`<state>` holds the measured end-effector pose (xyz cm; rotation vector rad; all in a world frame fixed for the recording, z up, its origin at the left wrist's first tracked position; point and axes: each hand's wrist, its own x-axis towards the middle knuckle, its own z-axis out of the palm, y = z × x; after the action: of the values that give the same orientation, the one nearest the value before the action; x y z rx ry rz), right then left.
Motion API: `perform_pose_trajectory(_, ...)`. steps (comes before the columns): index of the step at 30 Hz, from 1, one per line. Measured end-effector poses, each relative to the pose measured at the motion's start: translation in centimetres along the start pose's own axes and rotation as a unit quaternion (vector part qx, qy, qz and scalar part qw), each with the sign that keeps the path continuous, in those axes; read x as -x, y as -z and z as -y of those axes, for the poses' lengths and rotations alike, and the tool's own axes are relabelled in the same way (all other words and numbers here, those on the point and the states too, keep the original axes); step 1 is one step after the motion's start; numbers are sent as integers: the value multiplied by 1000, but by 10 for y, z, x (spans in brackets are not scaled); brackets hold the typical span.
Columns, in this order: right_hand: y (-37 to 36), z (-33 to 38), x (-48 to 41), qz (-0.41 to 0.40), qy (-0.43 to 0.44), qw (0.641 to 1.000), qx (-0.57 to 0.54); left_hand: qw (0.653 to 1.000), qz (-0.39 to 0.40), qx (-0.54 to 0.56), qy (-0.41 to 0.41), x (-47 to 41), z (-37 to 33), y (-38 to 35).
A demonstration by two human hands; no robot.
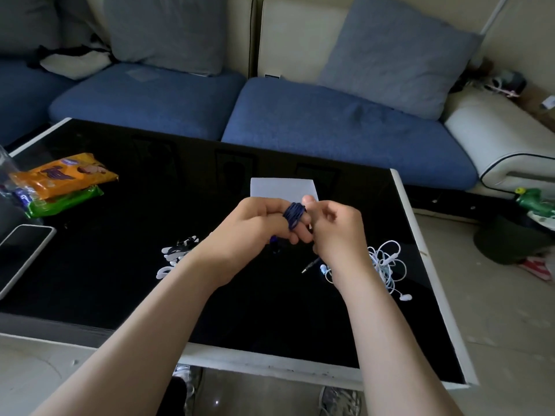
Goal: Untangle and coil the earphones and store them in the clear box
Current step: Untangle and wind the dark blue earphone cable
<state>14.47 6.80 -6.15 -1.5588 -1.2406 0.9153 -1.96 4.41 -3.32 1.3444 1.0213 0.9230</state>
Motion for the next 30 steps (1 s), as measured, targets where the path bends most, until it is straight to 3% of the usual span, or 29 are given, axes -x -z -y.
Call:
perform_pose_trajectory(4,0,-5,0,41,-40,998,15,996,-39,76,10,-11,-4,-1)
perform_pose_trajectory(7,-1,-5,7,120,-74,987,72,989,-67,131,18,-18,-8,-4)
perform_pose_trajectory(11,-4,2,14,189,-60,975,102,994,-99,36,41,-22,-4,-5)
perform_pose_trajectory(15,1,0,12,148,-9,985,92,988,-107,-92,59,-28,4,-5)
perform_pose_trajectory(19,12,2,13,131,67,986,81,967,-58,-233,85,-30,12,-4)
perform_pose_trajectory(21,19,3,14,105,111,987,58,967,-27,-234,95,-27,11,-7)
perform_pose_trajectory(26,23,1,19,7,211,976,47,990,33,-116,74,-21,-3,-11)
perform_pose_trajectory(30,20,6,24,-26,247,967,60,985,85,-127,78,-13,-11,-14)
